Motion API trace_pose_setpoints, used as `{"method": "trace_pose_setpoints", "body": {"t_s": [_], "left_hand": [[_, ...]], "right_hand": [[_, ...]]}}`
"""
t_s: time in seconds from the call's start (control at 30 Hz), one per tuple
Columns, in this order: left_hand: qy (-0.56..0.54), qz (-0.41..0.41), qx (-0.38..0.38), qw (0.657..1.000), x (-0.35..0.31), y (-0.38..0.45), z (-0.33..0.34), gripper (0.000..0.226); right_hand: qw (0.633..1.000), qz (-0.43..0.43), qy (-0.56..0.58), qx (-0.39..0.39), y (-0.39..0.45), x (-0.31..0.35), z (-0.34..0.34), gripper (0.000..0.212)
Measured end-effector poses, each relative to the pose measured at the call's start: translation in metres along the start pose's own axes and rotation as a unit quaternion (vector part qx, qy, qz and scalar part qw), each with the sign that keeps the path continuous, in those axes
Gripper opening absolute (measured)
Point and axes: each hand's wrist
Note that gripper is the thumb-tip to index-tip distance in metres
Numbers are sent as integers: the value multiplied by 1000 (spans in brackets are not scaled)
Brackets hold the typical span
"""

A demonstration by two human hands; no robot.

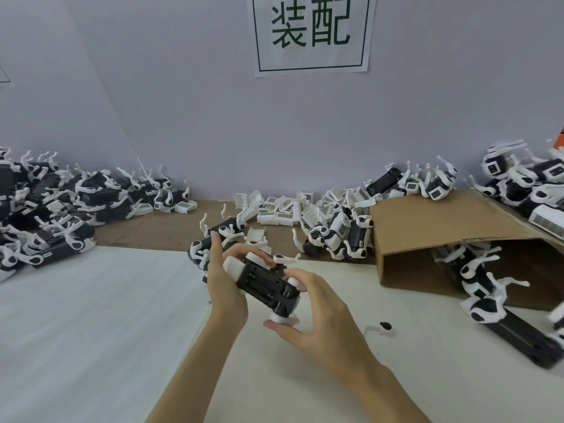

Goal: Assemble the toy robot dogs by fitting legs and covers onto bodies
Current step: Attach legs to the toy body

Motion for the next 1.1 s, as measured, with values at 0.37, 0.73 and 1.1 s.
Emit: {"method": "trace_pose_setpoints", "body": {"t_s": [0.37, 0.73, 1.1], "left_hand": [[229, -37, 130, 964, 12, 0, -3, 48], [85, -110, -133, 981, 10, 11, -8, 53], [15, -16, -206, 978, 7, 17, -16, 65]], "right_hand": [[953, 218, 209, 2, 2, -23, -8, 48], [908, 313, 276, -33, 30, -30, 21, 44], [869, 336, 355, 72, 97, -45, 48, 23]]}}
Point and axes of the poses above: each hand's wrist, its own y-axis towards the middle knuckle, its own z-axis out of the palm, x = y × z, and after that the axes turned 1 degree about x, right-handed
